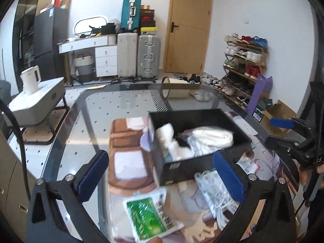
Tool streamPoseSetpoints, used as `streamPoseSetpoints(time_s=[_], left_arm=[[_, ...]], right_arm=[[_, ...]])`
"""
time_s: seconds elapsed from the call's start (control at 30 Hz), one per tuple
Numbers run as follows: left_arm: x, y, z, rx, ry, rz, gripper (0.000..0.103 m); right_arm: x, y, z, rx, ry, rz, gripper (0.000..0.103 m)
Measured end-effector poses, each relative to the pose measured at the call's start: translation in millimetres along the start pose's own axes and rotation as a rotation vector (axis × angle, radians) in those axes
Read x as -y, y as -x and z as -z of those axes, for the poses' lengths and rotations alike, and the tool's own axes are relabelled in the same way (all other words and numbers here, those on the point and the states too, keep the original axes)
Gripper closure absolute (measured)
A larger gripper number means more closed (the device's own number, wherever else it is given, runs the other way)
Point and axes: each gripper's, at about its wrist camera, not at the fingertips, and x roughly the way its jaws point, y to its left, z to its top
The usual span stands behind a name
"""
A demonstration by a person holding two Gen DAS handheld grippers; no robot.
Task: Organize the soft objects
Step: 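Open both tools and withdraw them from the box toward the remaining items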
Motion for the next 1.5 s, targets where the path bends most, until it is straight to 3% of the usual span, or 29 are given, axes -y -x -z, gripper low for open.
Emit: streamPoseSetpoints(time_s=[0.7,1.13,1.5], left_arm=[[-15.0,6.2,46.6,-0.051,0.045,-0.104,0.0],[-19.1,-8.8,61.0,-0.108,0.075,-0.113,0.0],[-15.9,-23.9,67.0,-0.174,0.063,-0.125,0.0]], right_arm=[[-14.0,4.2,21.2,0.012,0.029,0.025,0.001],[-8.9,-18.9,33.9,-0.06,0.026,0.025,0.001],[2.9,-38.7,46.0,-0.139,0.02,0.08,0.001]])
